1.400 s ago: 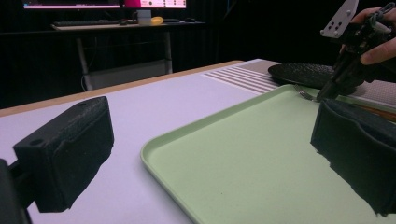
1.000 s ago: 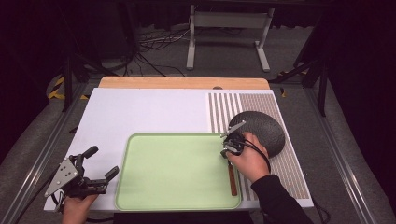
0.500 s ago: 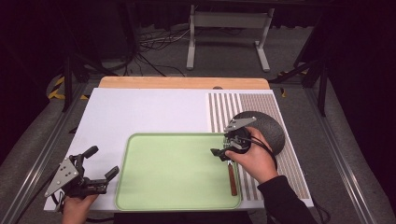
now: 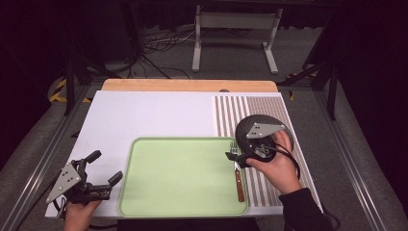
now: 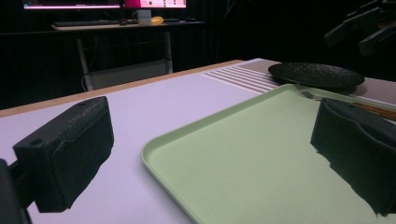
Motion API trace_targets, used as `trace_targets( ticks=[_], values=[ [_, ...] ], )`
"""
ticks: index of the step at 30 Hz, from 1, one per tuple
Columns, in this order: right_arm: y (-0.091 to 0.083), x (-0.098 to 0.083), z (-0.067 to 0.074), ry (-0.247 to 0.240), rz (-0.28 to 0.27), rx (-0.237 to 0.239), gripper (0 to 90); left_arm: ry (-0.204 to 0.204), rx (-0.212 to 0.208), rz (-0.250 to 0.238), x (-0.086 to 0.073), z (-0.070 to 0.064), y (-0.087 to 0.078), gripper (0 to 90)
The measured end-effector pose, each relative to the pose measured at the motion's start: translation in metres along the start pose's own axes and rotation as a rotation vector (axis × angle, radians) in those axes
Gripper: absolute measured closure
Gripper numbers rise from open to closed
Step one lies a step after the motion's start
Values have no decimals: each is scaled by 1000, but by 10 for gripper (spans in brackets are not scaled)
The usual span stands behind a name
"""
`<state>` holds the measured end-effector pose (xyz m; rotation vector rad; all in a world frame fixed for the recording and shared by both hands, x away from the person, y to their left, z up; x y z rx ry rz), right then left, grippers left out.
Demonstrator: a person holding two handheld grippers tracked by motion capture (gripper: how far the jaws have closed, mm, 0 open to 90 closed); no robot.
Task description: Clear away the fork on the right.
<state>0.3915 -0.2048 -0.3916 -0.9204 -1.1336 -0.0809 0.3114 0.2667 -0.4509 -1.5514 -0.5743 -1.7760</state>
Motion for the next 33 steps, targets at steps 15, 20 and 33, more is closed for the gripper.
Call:
trace_targets(
  ticks=[15,20,33],
  values=[
    [-35,-29,-20,12,-214,-9,136,-5,2,0,0,0,0,1],
    [-43,-47,-28,20,-268,-10,133,-5,6,-1,0,0,1,0],
    [-55,-92,-47,93,-386,-15,129,-11,7,-2,-1,0,1,1]
  ],
)
Point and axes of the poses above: each handheld gripper's, and its own axes: y roughly forward along the jaws, x roughly out of its top, z roughly to its left, the point moved 3 cm from there along y, roughly forward along the jaws, and after that the axes turned 10 degrees about y, right-handed, at the moved point
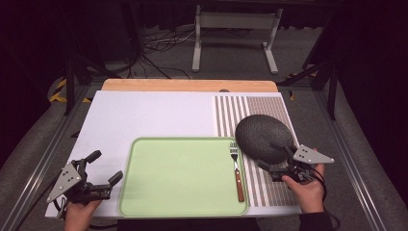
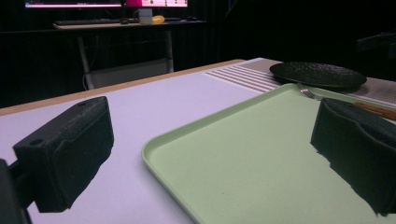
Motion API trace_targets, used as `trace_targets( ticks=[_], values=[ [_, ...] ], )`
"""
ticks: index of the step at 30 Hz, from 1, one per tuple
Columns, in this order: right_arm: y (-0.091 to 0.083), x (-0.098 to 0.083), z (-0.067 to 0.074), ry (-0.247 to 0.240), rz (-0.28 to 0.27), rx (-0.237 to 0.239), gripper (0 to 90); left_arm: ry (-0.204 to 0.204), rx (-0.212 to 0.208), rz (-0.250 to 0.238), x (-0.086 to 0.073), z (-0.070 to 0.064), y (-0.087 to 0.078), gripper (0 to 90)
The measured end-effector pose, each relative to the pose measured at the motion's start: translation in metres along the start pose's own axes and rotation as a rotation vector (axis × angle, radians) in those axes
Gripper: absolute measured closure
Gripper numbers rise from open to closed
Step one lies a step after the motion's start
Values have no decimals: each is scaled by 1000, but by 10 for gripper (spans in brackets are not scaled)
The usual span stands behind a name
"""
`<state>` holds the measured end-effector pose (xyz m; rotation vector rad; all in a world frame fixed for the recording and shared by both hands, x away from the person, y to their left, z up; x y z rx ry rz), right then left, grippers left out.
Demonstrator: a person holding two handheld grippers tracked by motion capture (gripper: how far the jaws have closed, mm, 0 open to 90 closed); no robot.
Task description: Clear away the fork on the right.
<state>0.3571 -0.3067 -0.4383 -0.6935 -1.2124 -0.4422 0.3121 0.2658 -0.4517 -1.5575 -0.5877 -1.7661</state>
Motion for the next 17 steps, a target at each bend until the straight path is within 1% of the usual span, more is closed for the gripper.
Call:
trace_targets(
  ticks=[2,4,6,7,8,11,13,17],
  values=[
    [-2,-2,-1,2,0,-2,129,2,0,0,0,0,0,0],
    [-5,-5,-3,14,0,-1,127,3,-3,1,0,0,0,0],
    [-7,-9,-6,38,1,7,117,5,-5,2,1,0,-1,0],
    [-7,-9,-6,38,1,7,117,7,-5,1,1,0,-1,0],
    [-8,-12,-8,43,4,-1,114,5,-3,4,1,1,-1,0],
    [-8,-15,-10,50,6,-3,115,-2,-1,9,0,1,0,0],
    [-7,-17,-11,67,8,-11,118,-3,1,8,0,2,-1,1],
    [-6,-18,-11,68,15,-13,116,-1,0,11,0,1,0,0]
  ],
)
Point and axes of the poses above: each handheld gripper's, and its own axes: y roughly forward along the jaws, x roughly out of its top, z roughly to its left, the point moved 3 cm from there along y, roughly forward along the jaws, and after that the axes turned 10 degrees about y, right-handed, at the moved point
